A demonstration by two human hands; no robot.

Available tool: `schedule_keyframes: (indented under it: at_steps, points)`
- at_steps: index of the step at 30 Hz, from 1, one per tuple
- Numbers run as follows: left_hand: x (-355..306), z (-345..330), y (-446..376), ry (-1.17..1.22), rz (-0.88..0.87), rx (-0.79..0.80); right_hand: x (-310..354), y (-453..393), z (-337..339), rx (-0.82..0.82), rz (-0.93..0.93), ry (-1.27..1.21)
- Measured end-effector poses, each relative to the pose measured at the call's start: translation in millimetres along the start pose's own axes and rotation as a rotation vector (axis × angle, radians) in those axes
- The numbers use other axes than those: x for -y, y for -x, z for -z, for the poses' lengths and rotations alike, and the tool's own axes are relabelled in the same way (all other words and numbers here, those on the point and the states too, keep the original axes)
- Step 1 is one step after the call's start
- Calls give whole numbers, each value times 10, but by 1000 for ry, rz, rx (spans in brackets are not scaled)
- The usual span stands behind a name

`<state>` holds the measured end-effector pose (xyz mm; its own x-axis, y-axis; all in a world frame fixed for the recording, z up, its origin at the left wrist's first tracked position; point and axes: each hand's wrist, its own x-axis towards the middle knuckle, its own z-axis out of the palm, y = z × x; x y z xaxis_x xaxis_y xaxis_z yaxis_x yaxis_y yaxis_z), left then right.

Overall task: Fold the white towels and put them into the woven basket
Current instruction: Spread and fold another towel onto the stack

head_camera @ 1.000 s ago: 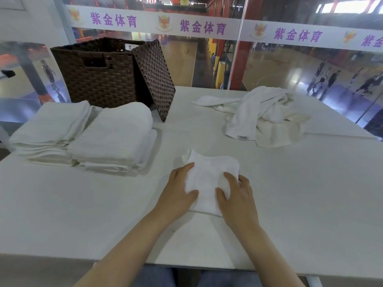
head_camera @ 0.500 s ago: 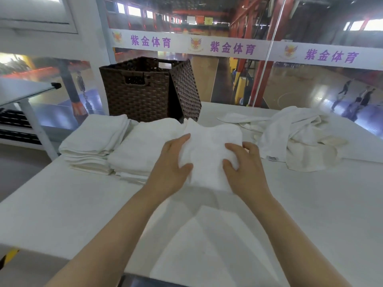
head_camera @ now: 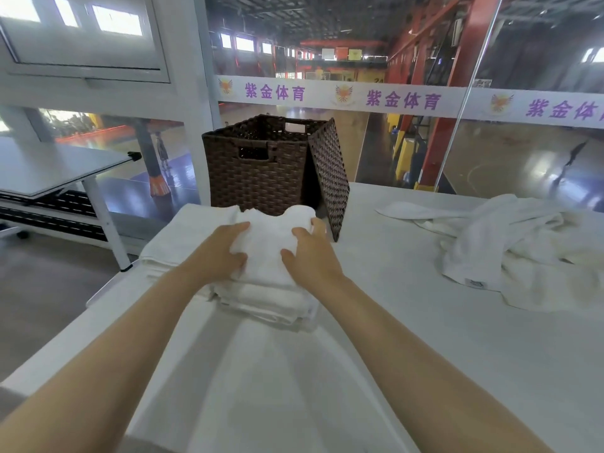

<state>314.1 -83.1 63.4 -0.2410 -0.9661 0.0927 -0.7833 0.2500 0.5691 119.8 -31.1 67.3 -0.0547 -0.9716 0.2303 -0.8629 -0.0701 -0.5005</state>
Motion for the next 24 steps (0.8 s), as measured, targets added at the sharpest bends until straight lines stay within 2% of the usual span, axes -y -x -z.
schedule_keyframes:
  at_steps: [3, 6, 11, 14, 19, 21, 24]
  points:
    - [159, -104, -14, -238, -2, -18, -72, -34, -87, 11, -4, 157]
    - [244, -178, -26, -496, -104, -93, -178, -40, -133, 79, -5, 196]
    - [146, -150, -9, -642, -84, -30, -282, -69, -152, 192, -12, 135]
    - [52, -108, -19, -727, -104, -28, -353, -29, -124, 202, 8, 55]
    - [-189, -150, 65, -674, -217, -192, -620, 239, -72, 42, 80, -237]
    - [-349, -190, 112, -579, -249, -210, -808, 352, -53, -11, 74, -215]
    - [-666, -319, 182, -477, -311, -209, -1227, 509, -33, 5, -56, -107]
